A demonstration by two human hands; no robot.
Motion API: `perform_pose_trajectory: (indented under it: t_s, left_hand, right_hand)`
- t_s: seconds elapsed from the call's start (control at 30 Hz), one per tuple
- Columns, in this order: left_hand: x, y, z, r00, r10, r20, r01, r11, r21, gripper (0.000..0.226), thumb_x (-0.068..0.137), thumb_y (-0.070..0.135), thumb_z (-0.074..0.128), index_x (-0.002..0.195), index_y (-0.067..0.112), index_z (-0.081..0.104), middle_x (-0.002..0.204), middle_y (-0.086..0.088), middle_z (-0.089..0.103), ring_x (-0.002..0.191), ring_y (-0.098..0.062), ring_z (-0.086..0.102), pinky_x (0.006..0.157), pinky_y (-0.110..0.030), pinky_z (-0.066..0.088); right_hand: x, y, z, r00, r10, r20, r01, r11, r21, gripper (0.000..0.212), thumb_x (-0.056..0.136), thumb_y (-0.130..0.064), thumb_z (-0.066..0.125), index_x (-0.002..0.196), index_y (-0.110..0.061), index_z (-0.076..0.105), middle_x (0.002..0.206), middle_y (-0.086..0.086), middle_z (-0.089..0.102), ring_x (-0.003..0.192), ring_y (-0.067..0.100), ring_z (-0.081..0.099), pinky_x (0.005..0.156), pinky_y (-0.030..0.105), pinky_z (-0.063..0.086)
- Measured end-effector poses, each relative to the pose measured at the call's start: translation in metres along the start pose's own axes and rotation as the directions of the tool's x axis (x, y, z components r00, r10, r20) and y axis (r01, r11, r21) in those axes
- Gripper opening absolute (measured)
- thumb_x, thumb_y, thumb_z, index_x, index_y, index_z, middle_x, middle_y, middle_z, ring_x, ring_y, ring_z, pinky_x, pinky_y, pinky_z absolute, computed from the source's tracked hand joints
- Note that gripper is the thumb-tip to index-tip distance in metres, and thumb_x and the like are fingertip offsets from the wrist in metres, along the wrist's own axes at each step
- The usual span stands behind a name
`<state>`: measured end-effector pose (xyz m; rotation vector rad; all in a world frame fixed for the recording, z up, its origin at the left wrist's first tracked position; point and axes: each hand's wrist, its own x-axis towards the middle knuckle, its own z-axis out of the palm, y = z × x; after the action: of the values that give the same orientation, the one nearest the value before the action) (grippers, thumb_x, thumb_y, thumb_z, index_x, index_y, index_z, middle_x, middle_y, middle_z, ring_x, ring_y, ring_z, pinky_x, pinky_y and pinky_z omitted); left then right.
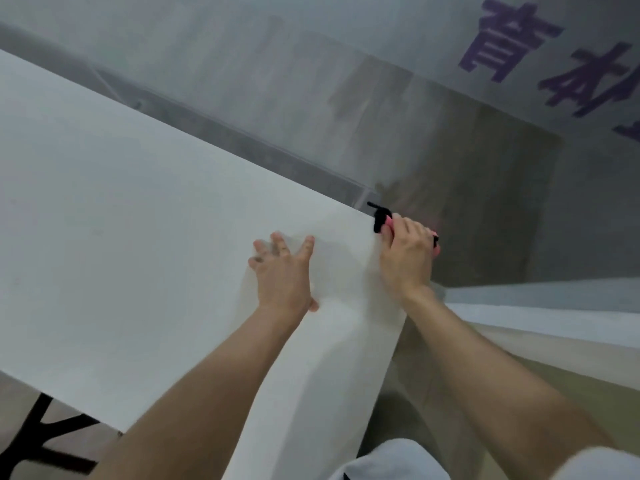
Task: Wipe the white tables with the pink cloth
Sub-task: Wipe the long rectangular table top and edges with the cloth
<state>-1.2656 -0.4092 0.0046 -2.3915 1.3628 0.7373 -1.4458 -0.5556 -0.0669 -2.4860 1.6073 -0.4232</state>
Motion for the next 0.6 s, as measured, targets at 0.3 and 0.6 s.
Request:
perform_pose_trajectory:
  t_s: [0.3,0.6]
  left_hand:
    - [-0.013,-0.033,0.007,0.986,0.085,-0.144,-0.110,0.978,-0.176,0.112,0.071,0.066,0.089,0.164,0.036,0.033,0.178,-0.008,0.022,0.162,-0.044,0.022,0.128,-0.051,0.026]
    - [0.046,-0.195,0.020,0.830,-0.066,-0.554,-0.021,0.989,-0.149,0.067,0.105,0.061,0.050,0.161,0.026,0.048,0.168,-0.009,0.045,0.157,-0.032,0.039,0.127,-0.057,0.028]
  right_hand:
    - [0.075,-0.168,0.060,0.949,-0.272,0.162,0.244,0.954,0.174,0.035,0.111,-0.032,0.052,0.143,-0.020,0.062,0.108,0.003,0.071,0.102,0.029,0.066,0.092,0.044,0.048]
    - [0.032,-0.090,0.034,0.993,-0.067,0.098,0.071,0.996,-0.044,0.042,0.114,-0.030,0.037,0.135,-0.004,0.062,0.115,0.017,0.071,0.106,0.040,0.065,0.103,0.052,0.047]
